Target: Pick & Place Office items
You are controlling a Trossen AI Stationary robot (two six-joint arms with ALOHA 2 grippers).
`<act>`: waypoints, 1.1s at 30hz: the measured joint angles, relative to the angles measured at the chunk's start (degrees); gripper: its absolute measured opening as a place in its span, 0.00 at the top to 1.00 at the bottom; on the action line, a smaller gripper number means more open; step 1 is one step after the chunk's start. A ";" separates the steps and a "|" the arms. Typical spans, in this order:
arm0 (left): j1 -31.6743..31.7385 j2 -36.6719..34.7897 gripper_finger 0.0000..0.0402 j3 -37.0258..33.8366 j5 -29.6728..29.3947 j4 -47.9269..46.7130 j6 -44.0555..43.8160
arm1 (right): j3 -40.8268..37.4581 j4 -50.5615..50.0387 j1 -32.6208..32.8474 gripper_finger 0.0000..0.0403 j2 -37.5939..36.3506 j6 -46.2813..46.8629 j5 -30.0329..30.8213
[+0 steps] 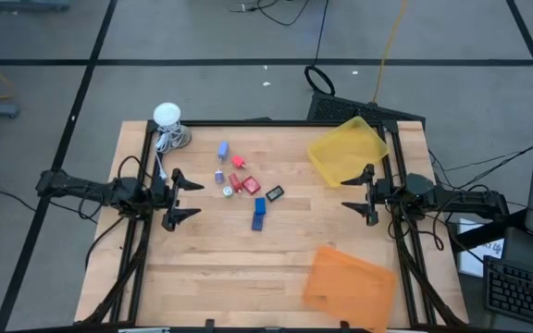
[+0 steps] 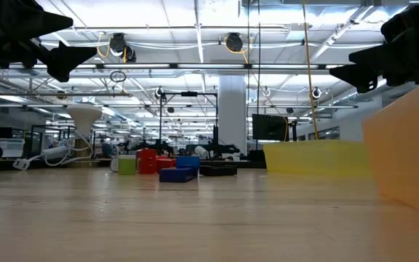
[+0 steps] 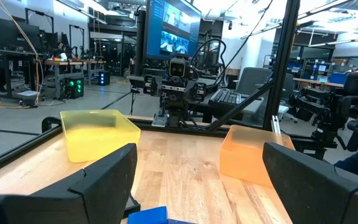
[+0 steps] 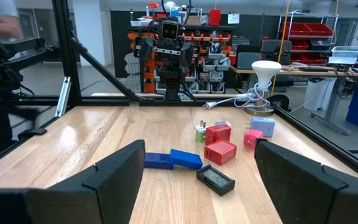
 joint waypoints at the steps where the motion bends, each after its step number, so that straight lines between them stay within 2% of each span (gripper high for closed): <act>1: 0.01 0.00 0.12 0.00 0.02 0.00 0.00 | 0.02 -0.01 0.00 0.27 0.01 0.00 0.00; 7: 0.00 0.00 0.12 0.00 -0.69 0.73 0.94 | 0.02 0.00 -0.02 0.27 0.00 0.00 0.00; 13: 0.00 -0.01 0.13 -0.02 -1.49 7.01 1.06 | 0.02 0.00 -0.02 0.27 0.02 0.02 0.00; 19: 0.00 -0.02 0.13 0.00 -2.07 11.94 -9.24 | 0.01 -0.02 -0.01 0.27 0.02 0.01 0.00; 22: 0.00 0.53 0.13 0.00 -7.13 10.67 -13.90 | 0.00 -0.01 -0.01 0.27 0.01 0.00 0.00; 24: 0.04 1.99 0.13 0.00 -10.09 8.61 -15.49 | 0.01 -0.01 -0.02 0.27 0.00 0.01 0.00; 27: 0.02 5.89 0.13 -0.02 -10.66 8.24 -18.90 | 0.01 -0.02 -0.01 0.27 0.01 -0.01 0.00; 30: 0.00 12.00 0.13 0.00 -11.38 8.05 -21.73 | 0.02 -0.02 -0.01 0.27 0.01 -0.01 0.00; 33: 0.00 18.66 0.13 0.21 -15.03 8.91 -24.41 | -0.01 -0.02 -0.02 0.27 -0.01 -0.01 0.00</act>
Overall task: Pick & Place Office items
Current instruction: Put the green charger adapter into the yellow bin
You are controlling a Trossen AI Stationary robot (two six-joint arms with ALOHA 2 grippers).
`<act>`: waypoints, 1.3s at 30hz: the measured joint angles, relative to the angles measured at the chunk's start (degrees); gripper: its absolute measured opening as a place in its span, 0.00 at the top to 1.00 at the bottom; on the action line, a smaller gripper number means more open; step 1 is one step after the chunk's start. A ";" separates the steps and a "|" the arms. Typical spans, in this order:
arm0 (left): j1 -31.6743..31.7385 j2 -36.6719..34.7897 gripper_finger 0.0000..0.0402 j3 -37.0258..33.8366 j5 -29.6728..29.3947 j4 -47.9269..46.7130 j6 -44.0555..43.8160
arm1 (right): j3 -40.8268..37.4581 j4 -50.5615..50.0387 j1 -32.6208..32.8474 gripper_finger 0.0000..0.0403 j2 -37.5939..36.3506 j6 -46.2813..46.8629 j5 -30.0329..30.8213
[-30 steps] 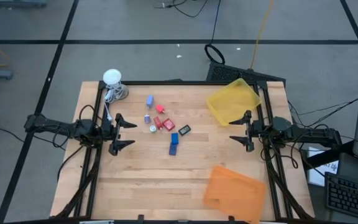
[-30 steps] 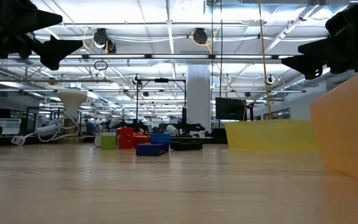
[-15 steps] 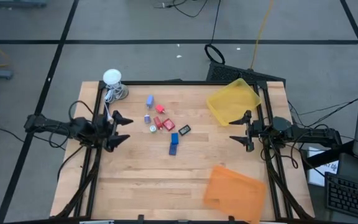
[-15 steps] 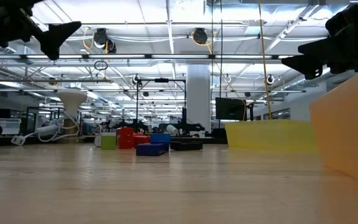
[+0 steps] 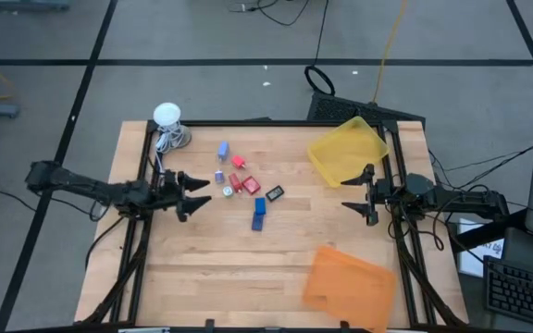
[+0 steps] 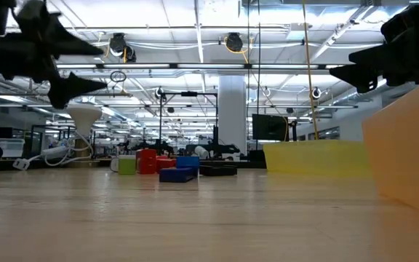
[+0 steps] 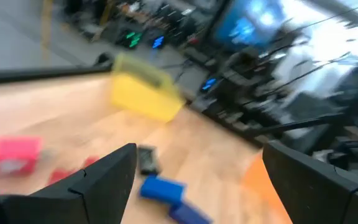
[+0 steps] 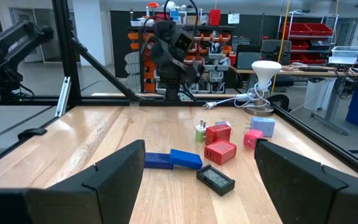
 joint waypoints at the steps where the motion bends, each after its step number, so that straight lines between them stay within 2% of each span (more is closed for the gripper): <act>1: 0.00 2.17 0.13 0.50 -0.83 -0.23 -0.64 | 0.01 0.00 0.01 0.27 0.01 0.01 0.00; 6: 0.02 13.40 0.13 6.31 -1.79 -3.03 -2.89 | 0.01 0.00 0.01 0.27 0.02 0.01 -0.01; 10: 0.00 22.76 0.13 14.55 -2.80 -13.15 -0.26 | 0.01 -0.02 0.00 0.27 0.02 0.02 0.00; 15: 0.24 34.19 0.13 23.24 -7.70 -23.73 1.93 | 0.00 0.00 0.01 0.27 0.01 0.02 0.00; 18: 1.61 40.49 0.13 25.85 -7.95 -25.89 1.96 | 0.02 -0.02 0.01 0.27 0.01 0.00 0.00; 23: 5.47 49.64 0.13 26.41 -5.83 -24.57 1.33 | 0.02 0.00 0.02 0.27 0.02 0.00 0.00; 30: 8.95 56.93 0.13 26.41 -2.77 -23.75 -0.97 | 0.02 0.00 0.00 0.27 0.02 0.00 0.00; 34: 9.38 59.04 0.13 26.54 -0.30 -21.00 3.07 | 0.02 0.02 0.01 0.27 0.01 0.02 0.00; 39: 9.25 60.06 0.13 26.54 -0.10 -17.43 7.79 | 0.02 -0.02 0.01 0.27 0.01 0.01 0.00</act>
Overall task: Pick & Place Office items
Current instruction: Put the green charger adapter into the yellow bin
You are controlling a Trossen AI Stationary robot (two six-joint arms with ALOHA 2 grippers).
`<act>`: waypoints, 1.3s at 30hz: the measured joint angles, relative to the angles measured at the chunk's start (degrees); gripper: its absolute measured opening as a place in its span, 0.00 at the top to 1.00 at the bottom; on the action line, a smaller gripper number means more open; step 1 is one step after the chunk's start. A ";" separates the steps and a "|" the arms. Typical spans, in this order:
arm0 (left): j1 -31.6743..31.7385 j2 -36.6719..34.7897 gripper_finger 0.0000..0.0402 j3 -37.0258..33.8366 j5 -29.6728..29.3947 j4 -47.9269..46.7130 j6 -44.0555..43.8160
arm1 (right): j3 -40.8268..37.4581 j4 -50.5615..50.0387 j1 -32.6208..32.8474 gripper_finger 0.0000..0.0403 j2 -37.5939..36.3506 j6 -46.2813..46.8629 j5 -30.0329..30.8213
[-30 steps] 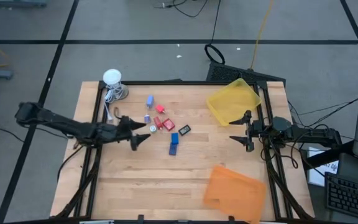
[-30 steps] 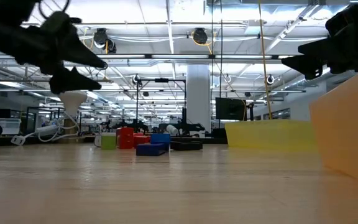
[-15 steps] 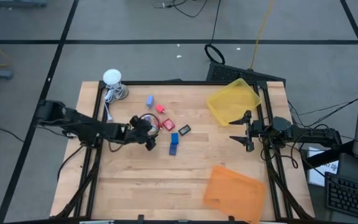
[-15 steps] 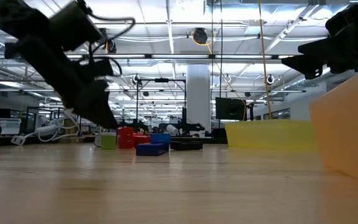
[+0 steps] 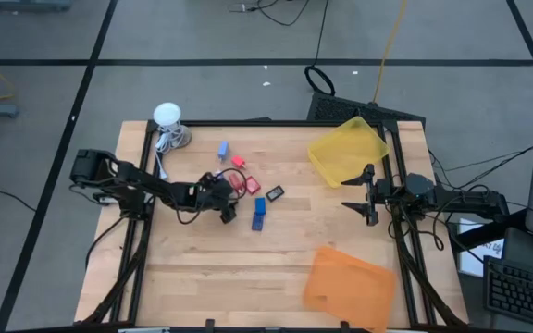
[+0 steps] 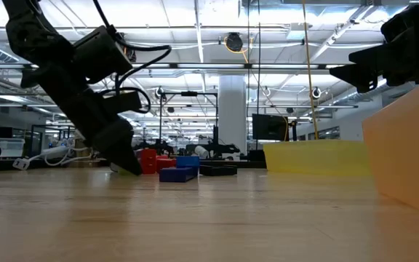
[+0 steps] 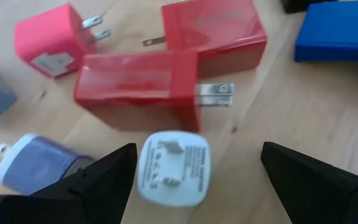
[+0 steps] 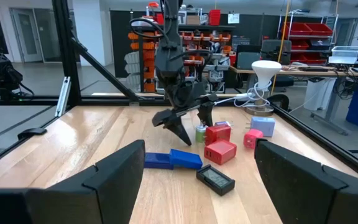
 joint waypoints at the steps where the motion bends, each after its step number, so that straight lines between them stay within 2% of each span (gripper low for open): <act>1: 0.00 0.04 0.13 0.00 0.10 0.58 0.88 | 0.00 0.02 0.00 0.27 0.00 -0.01 0.00; 7: 0.02 0.05 0.13 -0.02 3.92 1.13 1.95 | 0.00 0.00 0.01 0.27 -0.01 0.01 0.00; 9: 0.02 0.05 0.16 -0.02 5.21 1.07 1.66 | 0.00 0.01 0.01 0.27 0.01 -0.01 0.00; 14: -0.02 0.05 0.34 -0.02 6.51 1.09 1.09 | 0.00 0.01 0.01 0.27 0.01 -0.01 0.00; 18: -0.07 0.07 0.47 -0.09 6.61 2.22 -2.72 | 0.00 0.02 0.01 0.27 0.01 0.00 0.00; 26: -0.12 0.09 0.66 -0.15 6.50 6.36 -3.07 | 0.00 0.02 0.00 0.27 0.01 0.01 0.00; 33: -1.94 0.09 0.66 -0.15 4.69 13.45 -0.37 | 0.00 0.02 0.01 0.27 -0.01 0.01 0.00; 39: -4.35 0.09 0.66 -0.15 5.37 30.20 8.96 | 0.00 0.00 -0.01 0.27 0.00 0.00 0.00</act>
